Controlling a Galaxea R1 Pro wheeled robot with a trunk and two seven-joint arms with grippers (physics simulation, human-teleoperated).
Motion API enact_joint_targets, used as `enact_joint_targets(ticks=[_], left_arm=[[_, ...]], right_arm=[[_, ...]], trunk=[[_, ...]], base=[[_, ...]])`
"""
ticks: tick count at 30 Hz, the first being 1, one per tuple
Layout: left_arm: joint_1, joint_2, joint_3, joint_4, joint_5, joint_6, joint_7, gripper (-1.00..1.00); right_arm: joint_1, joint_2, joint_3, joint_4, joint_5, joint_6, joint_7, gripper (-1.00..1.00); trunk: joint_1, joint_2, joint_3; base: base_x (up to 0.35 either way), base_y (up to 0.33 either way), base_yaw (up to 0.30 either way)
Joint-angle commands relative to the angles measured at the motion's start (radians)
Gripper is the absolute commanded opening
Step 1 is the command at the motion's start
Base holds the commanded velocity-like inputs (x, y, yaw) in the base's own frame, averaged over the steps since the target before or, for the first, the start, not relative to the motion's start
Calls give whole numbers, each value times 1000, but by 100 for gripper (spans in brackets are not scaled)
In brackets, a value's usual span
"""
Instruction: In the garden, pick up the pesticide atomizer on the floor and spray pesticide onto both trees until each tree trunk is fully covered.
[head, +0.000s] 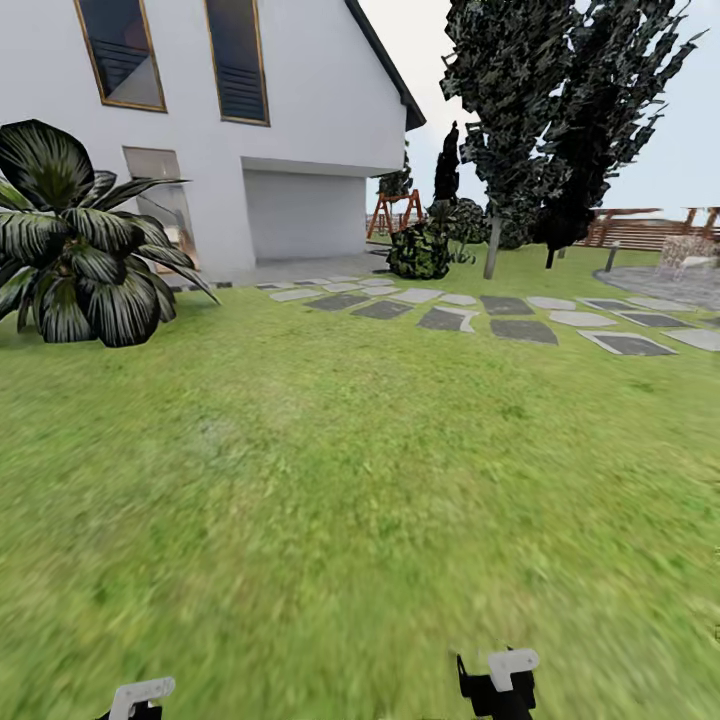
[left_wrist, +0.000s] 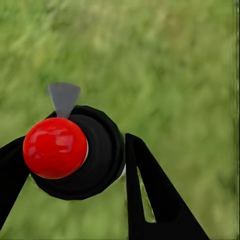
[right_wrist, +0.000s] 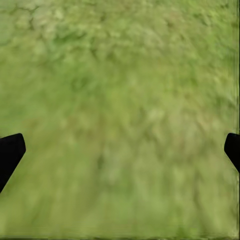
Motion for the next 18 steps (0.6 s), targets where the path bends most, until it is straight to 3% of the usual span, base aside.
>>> enact_joint_targets(ticks=[1,18], left_arm=[[-1,0,-2,1,9,-3,-5,-100],[0,0,-2,1,9,-4,-5,-100]], right_arm=[[-1,0,-2,1,11,-1,-9,100],[-1,0,-1,1,11,-1,-9,100]], trunk=[[0,0,-1],[0,0,-1]], base=[[-7,-7,-272],[0,-1,-272]])
